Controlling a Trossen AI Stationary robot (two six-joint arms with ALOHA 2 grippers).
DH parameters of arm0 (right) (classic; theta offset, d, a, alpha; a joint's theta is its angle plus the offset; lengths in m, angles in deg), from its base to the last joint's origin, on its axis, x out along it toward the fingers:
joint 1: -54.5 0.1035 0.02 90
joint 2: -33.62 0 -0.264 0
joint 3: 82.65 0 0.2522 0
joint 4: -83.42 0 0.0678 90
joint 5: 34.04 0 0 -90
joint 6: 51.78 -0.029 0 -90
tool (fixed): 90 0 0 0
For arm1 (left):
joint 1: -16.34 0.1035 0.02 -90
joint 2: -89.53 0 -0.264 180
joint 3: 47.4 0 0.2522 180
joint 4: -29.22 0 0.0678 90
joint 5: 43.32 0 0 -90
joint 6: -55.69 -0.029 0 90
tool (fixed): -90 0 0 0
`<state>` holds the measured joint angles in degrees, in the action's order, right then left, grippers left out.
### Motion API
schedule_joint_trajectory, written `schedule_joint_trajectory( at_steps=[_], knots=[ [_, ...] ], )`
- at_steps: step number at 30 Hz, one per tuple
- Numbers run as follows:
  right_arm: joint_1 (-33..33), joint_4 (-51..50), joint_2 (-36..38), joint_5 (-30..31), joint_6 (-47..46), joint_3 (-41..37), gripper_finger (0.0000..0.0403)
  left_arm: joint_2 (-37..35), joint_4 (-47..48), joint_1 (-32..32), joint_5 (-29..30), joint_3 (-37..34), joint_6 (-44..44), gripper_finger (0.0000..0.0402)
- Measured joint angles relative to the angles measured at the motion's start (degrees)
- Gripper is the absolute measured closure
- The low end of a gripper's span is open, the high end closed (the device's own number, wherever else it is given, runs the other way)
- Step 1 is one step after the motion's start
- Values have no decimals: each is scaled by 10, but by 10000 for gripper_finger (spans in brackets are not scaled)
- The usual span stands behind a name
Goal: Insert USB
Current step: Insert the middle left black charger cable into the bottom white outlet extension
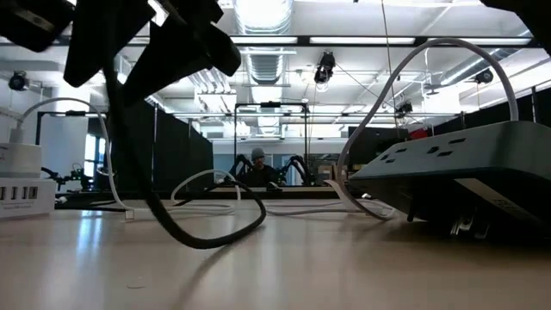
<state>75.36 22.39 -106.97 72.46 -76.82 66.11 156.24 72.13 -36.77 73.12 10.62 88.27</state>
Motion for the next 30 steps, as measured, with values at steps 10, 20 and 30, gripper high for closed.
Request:
schedule_joint_trajectory(
  at_steps=[10,20,30],
  knots=[
    [9,3,5,0,-5,0,204,-72,-380,-92,41,-221,14,392],
    [8,39,5,0,-11,0,223,-67,-545,-105,24,-328,-43,392],
    [7,63,8,2,0,0,228,-46,-756,-106,-16,-406,-122,392]
  ],
)
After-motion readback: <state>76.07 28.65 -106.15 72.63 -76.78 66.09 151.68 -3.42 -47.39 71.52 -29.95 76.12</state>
